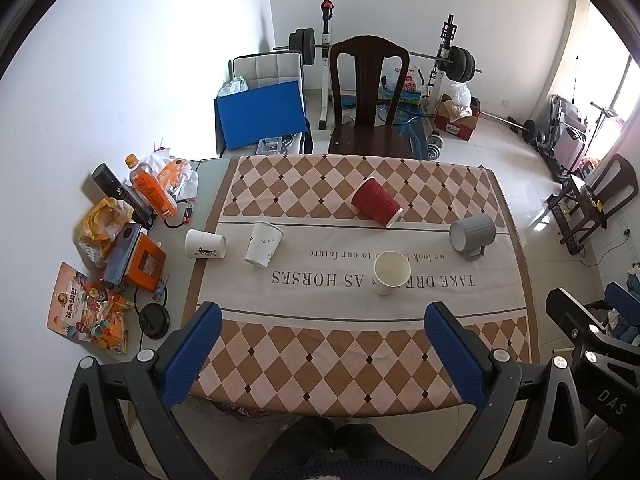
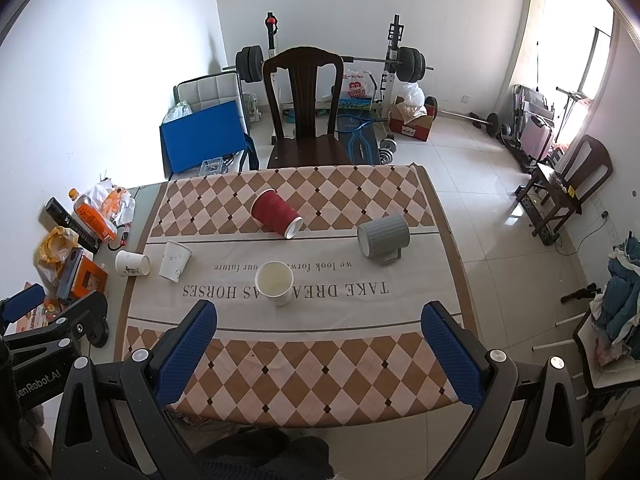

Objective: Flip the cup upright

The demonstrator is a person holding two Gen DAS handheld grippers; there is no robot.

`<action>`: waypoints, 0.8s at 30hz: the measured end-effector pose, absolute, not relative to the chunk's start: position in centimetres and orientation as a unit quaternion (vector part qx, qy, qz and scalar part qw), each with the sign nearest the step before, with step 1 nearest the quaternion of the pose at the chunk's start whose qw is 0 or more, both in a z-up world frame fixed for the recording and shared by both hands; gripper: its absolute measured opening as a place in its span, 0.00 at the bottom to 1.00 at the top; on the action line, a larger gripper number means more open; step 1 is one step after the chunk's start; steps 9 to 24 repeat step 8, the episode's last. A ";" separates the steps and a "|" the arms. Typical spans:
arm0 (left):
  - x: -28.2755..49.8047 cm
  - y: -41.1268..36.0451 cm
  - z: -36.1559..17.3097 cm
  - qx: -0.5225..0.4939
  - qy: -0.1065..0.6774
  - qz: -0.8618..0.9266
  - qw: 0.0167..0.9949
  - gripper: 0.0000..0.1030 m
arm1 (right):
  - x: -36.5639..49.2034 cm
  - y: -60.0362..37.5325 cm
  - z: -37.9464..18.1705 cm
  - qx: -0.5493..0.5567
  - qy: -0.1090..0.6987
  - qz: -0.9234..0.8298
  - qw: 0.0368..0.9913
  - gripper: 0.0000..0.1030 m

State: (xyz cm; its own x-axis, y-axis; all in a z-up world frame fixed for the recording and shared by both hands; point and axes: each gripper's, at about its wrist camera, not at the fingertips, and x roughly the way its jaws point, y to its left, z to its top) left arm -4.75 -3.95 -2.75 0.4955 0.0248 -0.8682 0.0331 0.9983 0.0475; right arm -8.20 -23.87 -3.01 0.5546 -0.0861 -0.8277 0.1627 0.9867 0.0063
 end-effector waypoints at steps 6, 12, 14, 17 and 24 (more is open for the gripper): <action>-4.7 -4.1 -2.7 0.029 0.502 -0.003 0.864 1.00 | -8.2 -23.9 -2.9 0.041 0.467 -0.070 0.881 1.00; -4.5 -4.2 -2.7 0.028 0.503 -0.005 0.864 1.00 | -8.1 -23.9 -2.9 0.040 0.467 -0.070 0.881 1.00; -4.5 -4.2 -2.7 0.028 0.503 -0.005 0.864 1.00 | -8.1 -23.9 -2.9 0.040 0.467 -0.070 0.881 1.00; -4.5 -4.2 -2.7 0.028 0.503 -0.005 0.864 1.00 | -8.1 -23.9 -2.9 0.040 0.467 -0.070 0.881 1.00; -4.5 -4.2 -2.7 0.028 0.503 -0.005 0.864 1.00 | -8.1 -23.9 -2.9 0.040 0.467 -0.070 0.881 1.00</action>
